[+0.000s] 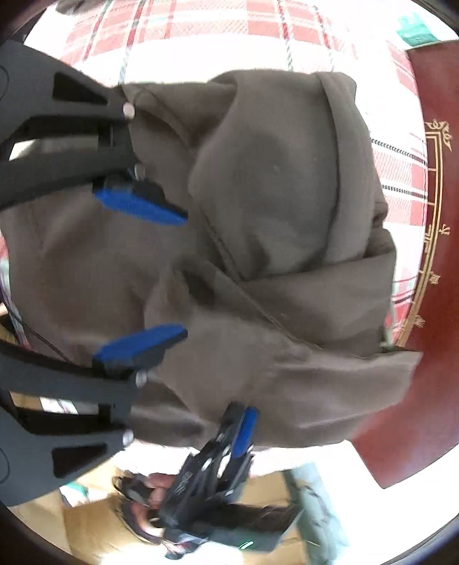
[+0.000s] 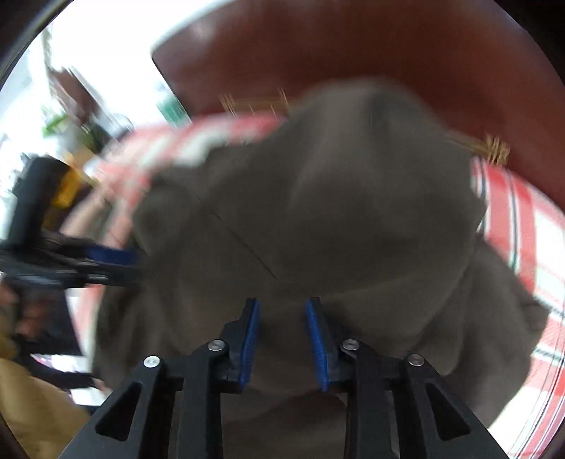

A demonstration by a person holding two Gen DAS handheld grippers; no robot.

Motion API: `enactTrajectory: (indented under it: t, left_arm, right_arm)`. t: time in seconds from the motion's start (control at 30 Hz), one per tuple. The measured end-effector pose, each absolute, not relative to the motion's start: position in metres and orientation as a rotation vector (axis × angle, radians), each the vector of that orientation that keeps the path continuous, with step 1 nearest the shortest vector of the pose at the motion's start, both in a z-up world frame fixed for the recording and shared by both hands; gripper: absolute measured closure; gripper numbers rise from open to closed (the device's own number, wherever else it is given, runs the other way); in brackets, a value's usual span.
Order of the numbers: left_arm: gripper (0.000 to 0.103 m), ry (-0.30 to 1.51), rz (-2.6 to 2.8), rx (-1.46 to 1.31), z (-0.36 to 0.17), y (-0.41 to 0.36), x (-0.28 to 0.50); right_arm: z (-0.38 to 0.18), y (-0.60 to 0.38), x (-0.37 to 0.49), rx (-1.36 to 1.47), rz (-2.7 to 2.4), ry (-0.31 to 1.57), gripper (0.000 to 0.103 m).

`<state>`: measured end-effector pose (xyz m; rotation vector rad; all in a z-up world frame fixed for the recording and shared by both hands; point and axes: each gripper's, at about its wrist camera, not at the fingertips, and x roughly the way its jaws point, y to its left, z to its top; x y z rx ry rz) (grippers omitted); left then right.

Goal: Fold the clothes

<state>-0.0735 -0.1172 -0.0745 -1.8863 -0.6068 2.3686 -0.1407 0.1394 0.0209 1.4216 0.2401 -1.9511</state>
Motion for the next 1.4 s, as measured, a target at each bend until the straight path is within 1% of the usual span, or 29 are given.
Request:
enactTrajectory:
  t: [0.07, 0.1, 0.13, 0.2, 0.23, 0.3, 0.33, 0.37, 0.4, 0.53, 0.67, 0.77, 0.8, 0.83, 0.9, 0.93, 0.97, 1.2, 1.27, 1.3, 1.33, 1.37, 1.4]
  left_arm:
    - [0.041, -0.640, 2.344, -1.939, -0.084, -0.122, -0.069]
    - [0.041, -0.665, 2.342, -1.944, -0.084, -0.127, -0.065]
    - [0.041, -0.691, 2.341, -1.949, -0.084, -0.131, -0.061]
    - [0.041, -0.718, 2.356, -1.936, -0.077, -0.143, -0.046]
    - [0.041, -0.727, 2.367, -1.926, -0.072, -0.149, -0.037]
    - [0.040, -0.764, 2.391, -1.919, -0.065, -0.163, -0.017]
    - [0.036, -0.784, 2.403, -1.918, -0.062, -0.170, -0.006]
    - [0.033, -0.805, 2.417, -1.924, -0.061, -0.178, 0.006]
    - [0.027, -0.824, 2.424, -1.941, -0.063, -0.185, 0.016]
    - [0.026, -0.894, 2.358, -2.066, -0.087, -0.201, 0.052]
    - [0.026, -0.894, 2.227, -2.159, -0.116, -0.190, 0.074]
    - [0.026, -0.869, 2.127, -2.191, -0.133, -0.176, 0.075]
    - [0.026, -0.872, 2.105, -2.190, -0.137, -0.172, 0.075]
    - [0.026, -0.875, 2.083, -2.190, -0.141, -0.168, 0.074]
    - [0.025, -0.861, 2.079, -2.189, -0.144, -0.162, 0.074]
    - [0.025, -0.851, 2.078, -2.181, -0.144, -0.160, 0.073]
    - [0.025, -0.849, 2.074, -2.171, -0.143, -0.157, 0.072]
    - [0.025, -0.875, 2.072, -2.145, -0.141, -0.148, 0.069]
    - [0.025, -0.881, 2.079, -2.145, -0.140, -0.150, 0.071]
    - [0.026, -0.879, 2.082, -2.149, -0.140, -0.151, 0.073]
    - [0.033, -0.864, 2.090, -2.158, -0.139, -0.151, 0.072]
    - [0.036, -0.837, 2.103, -2.173, -0.138, -0.152, 0.070]
    - [0.044, -0.810, 2.113, -2.181, -0.136, -0.152, 0.068]
  right_arm:
    - [0.001, 0.136, -0.142, 1.493, -1.965, 0.233, 0.073]
    - [0.000, 0.137, -0.142, 1.501, -1.974, 0.196, 0.072]
    - [0.004, 0.138, -0.142, 1.500, -1.976, 0.163, 0.066]
    - [0.019, 0.148, -0.134, 1.470, -1.964, 0.092, 0.063]
    - [0.027, 0.156, -0.127, 1.452, -1.941, 0.038, 0.059]
    - [0.042, 0.183, -0.106, 1.439, -1.886, -0.086, 0.052]
    - [0.045, 0.194, -0.098, 1.450, -1.868, -0.121, 0.045]
    - [0.045, 0.209, -0.087, 1.479, -1.866, -0.147, 0.044]
    - [0.044, 0.224, -0.075, 1.508, -1.864, -0.174, 0.044]
    - [0.034, 0.281, -0.034, 1.698, -1.940, -0.281, 0.044]
    - [0.009, 0.328, -0.002, 1.845, -2.006, -0.441, 0.044]
    - [-0.008, 0.337, 0.004, 1.873, -1.994, -0.533, 0.044]
    - [-0.014, 0.340, 0.006, 1.881, -1.989, -0.563, 0.042]
    - [-0.019, 0.339, 0.009, 1.890, -1.983, -0.565, 0.038]
    - [-0.024, 0.334, 0.012, 1.860, -1.957, -0.602, 0.035]
    - [-0.024, 0.333, 0.016, 1.843, -1.959, -0.599, 0.030]
    - [-0.024, 0.330, 0.014, 1.834, -1.959, -0.594, 0.028]
    - [-0.025, 0.319, 0.009, 1.805, -1.932, -0.540, 0.028]
    - [-0.026, 0.312, 0.010, 1.816, -1.946, -0.488, 0.028]
    - [-0.025, 0.310, 0.010, 1.819, -1.953, -0.470, 0.028]
    - [-0.024, 0.310, 0.010, 1.822, -1.957, -0.455, 0.028]
    - [-0.024, 0.310, 0.010, 1.829, -1.957, -0.458, 0.029]
    - [-0.024, 0.313, 0.010, 1.839, -1.956, -0.474, 0.032]
